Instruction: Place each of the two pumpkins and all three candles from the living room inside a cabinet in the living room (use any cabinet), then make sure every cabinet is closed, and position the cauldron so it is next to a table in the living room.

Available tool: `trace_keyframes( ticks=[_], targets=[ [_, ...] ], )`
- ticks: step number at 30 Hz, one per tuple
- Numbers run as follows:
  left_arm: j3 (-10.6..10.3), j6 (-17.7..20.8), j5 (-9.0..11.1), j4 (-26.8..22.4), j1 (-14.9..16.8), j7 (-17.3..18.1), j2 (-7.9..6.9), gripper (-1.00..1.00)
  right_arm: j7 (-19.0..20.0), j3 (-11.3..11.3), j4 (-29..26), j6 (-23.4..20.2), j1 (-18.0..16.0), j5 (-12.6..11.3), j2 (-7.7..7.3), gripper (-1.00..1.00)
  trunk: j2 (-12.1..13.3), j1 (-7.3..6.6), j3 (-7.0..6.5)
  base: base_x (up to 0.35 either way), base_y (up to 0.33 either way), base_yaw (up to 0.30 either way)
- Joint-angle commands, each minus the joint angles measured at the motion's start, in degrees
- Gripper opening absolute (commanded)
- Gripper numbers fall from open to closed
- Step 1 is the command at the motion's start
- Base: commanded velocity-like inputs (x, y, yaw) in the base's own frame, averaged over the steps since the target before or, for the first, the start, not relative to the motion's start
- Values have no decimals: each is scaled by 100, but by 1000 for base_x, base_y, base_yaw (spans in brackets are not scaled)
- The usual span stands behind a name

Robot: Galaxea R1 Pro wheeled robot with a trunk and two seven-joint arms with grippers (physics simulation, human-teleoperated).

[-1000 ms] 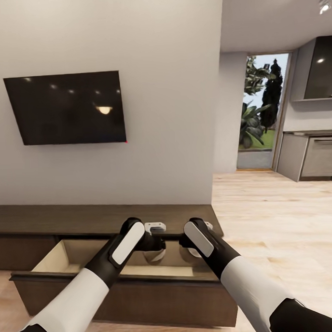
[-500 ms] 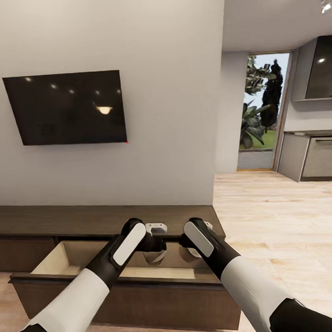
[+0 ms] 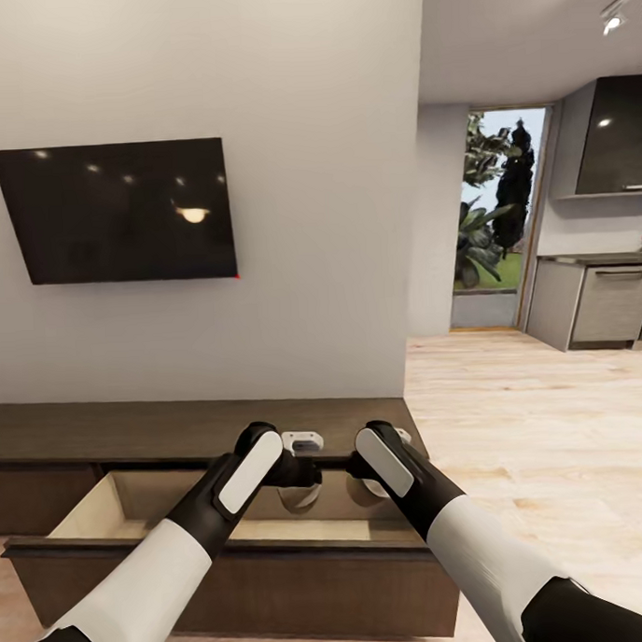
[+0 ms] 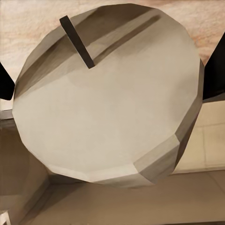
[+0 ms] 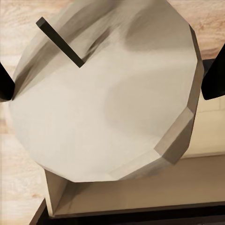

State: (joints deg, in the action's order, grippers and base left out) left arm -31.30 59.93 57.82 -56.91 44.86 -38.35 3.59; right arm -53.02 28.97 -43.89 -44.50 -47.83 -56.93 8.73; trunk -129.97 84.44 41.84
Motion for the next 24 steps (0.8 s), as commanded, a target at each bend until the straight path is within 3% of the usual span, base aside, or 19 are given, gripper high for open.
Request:
trace_keyframes(
  ticks=[1,11,24],
  targets=[
    [-8,7,54,-5,5,-60,-1,-100,-59,17,-5,-15,-7,-46,-3,-100,-3,-1,6,0,0,-48],
    [-8,7,54,-5,5,-67,1,-100,-59,20,-5,-15,-7,-46,3,-100,-3,-1,-26,0,-35,-157],
    [-8,7,54,4,5,-68,1,-100,-59,19,-11,-15,-7,-46,3,-100,-3,-1,-30,66,-106,-18]
  ],
)
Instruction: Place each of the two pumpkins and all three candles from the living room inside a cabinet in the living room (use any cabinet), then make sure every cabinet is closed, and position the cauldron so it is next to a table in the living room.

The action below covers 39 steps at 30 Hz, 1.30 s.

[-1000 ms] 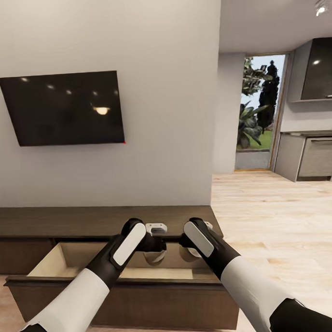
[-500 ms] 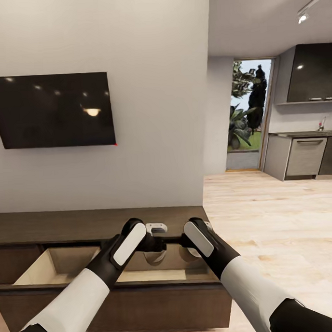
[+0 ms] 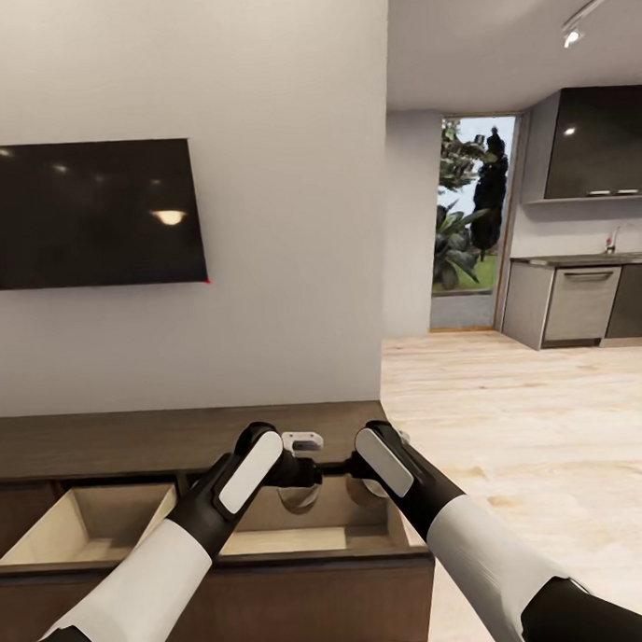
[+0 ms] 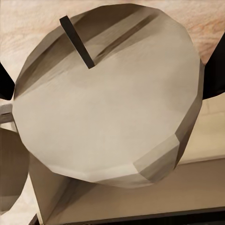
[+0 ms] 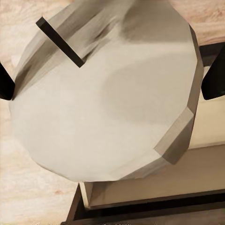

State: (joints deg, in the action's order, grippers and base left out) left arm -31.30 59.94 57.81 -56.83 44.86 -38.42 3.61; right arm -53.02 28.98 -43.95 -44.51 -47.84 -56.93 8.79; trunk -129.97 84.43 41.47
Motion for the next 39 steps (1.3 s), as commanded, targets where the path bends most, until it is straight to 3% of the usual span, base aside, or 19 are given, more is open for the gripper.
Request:
trace_keyframes(
  ticks=[1,10,27,31,39],
  targets=[
    [-8,6,55,-4,5,-60,-1,-100,-59,17,-6,-14,-6,-46,-5,-100,-3,0,7,34,-8,-1],
    [-8,6,55,-4,5,-60,-1,-100,-59,15,-1,-14,-6,-48,-8,-100,-3,0,7,9,-2,0],
    [-20,6,31,81,5,-60,-22,-100,-43,20,7,-14,-6,-65,6,-100,-685,373,312,0,0,0],
    [-24,-101,29,162,5,-58,-30,-100,364,25,19,-14,-6,-39,-2,-100,-846,461,384,0,0,0],
    [-15,-413,22,390,21,33,-51,-100,560,28,26,-14,-6,-23,-5,-100,-1166,637,528,0,0,0]
  ],
)
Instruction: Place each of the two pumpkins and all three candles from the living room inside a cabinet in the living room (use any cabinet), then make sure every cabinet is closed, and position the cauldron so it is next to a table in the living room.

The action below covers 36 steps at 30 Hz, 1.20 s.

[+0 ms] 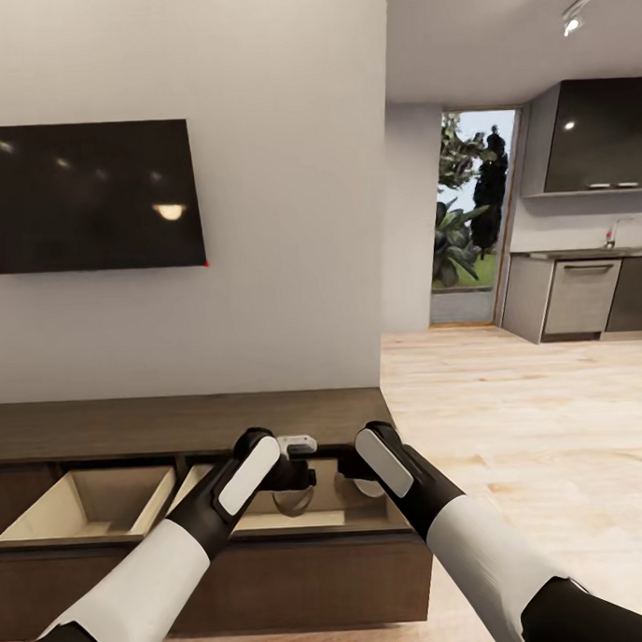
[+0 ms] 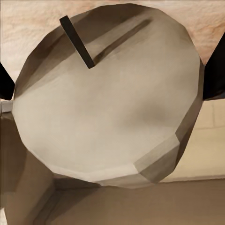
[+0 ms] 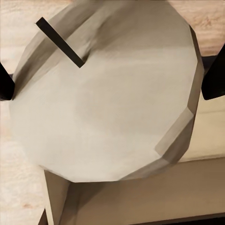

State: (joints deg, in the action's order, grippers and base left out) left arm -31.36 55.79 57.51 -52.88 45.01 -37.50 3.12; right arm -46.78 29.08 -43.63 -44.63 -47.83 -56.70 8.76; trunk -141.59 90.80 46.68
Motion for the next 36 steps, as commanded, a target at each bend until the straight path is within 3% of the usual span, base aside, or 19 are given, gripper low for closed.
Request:
trace_keyframes(
  ticks=[1,4,10,18,36],
  targets=[
    [-7,-22,27,2,7,0,-6,-100,-56,30,-6,-2,-7,-45,-3,-100,-45,21,25,0,0,0],
    [1,-126,-100,9,7,89,-8,-100,-44,64,-6,-2,-7,-44,-5,-100,-165,87,79,0,0,0],
    [6,-291,-266,16,6,151,-10,-100,-36,87,-6,-2,-7,-43,-6,-100,-169,95,145,0,0,0],
    [7,-398,-292,15,1,163,-13,-100,-34,97,-6,95,-7,-47,-6,-100,-169,95,145,6,1,0],
    [5,-402,-307,15,1,169,-5,-100,-33,98,-6,121,-7,-52,2,-100,-169,95,145,150,24,0]
  ],
)
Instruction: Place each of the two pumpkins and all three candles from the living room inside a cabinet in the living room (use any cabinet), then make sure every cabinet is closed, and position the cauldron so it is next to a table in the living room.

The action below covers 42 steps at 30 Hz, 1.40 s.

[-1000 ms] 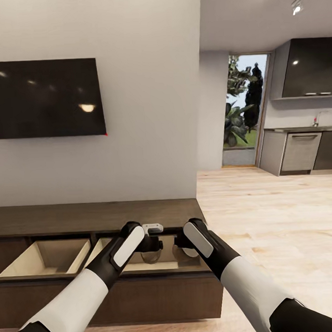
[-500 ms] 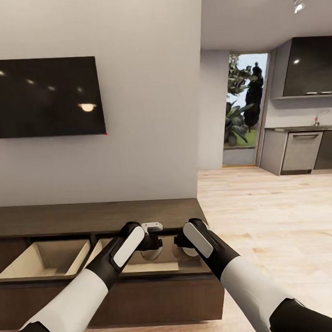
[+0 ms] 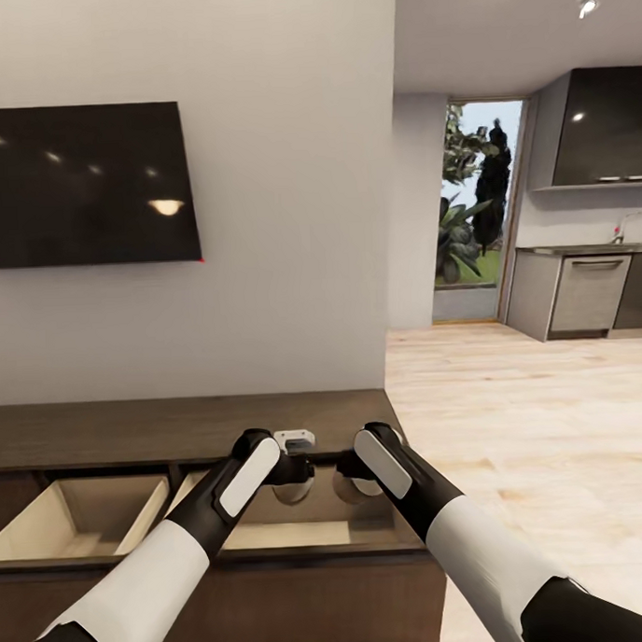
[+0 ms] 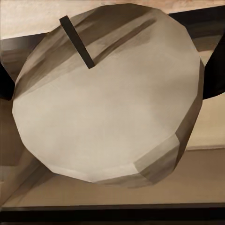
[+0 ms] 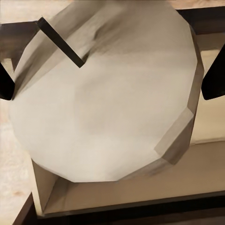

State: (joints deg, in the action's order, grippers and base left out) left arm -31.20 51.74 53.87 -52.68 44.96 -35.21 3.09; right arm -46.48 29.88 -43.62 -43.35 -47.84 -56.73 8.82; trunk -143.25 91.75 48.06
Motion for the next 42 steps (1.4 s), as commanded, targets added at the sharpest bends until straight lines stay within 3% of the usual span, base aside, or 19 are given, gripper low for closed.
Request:
trace_keyframes(
  ticks=[1,13,42],
  targets=[
    [-12,3,56,-5,5,-59,-2,-100,-63,18,-6,-7,-6,-49,-3,-100,-3,0,7,166,-14,0],
    [-39,4,60,-11,4,-65,-1,-100,-63,18,-6,-7,-6,-49,-3,-100,-3,0,7,98,-41,0],
    [-42,3,69,-13,4,-65,-1,-100,-63,18,-6,-7,-6,-49,-3,-100,-42,75,649,1,0,0]
  ],
)
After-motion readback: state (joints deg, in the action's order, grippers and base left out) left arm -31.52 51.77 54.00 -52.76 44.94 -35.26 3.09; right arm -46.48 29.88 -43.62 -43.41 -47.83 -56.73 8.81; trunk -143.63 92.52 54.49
